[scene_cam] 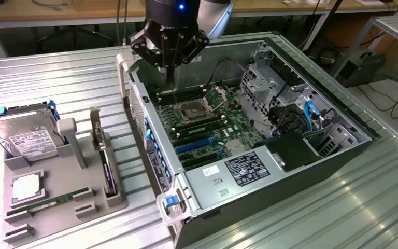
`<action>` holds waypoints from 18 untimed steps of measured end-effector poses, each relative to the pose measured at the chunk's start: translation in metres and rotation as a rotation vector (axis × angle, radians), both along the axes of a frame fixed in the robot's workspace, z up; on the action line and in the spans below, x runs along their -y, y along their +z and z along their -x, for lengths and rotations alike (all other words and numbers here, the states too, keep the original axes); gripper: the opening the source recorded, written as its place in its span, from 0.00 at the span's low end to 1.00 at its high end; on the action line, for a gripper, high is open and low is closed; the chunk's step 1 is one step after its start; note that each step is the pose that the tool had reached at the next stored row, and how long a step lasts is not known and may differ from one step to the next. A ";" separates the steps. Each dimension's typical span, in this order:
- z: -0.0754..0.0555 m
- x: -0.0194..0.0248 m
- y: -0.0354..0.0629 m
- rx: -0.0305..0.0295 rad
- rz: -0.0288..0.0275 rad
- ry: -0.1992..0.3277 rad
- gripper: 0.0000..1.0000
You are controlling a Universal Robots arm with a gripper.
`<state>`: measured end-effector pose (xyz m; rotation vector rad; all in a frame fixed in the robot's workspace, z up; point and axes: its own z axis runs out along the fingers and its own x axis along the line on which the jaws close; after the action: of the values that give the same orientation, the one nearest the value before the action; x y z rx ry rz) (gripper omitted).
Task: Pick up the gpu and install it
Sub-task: 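Reach for the gpu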
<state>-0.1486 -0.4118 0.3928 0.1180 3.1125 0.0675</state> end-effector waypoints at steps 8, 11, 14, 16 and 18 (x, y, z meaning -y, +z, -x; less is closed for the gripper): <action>0.059 0.0125 -0.0068 0.0000 0.0005 0.000 0.11; 0.073 0.0158 -0.0107 0.0001 0.0017 0.000 0.11; 0.086 0.0181 -0.0144 0.0000 0.0043 0.000 0.11; 0.097 0.0196 -0.0179 -0.0001 0.0073 0.000 0.11; 0.106 0.0210 -0.0209 -0.0001 0.0094 0.000 0.11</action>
<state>-0.2543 -0.4329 0.3719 0.1178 3.1125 0.0529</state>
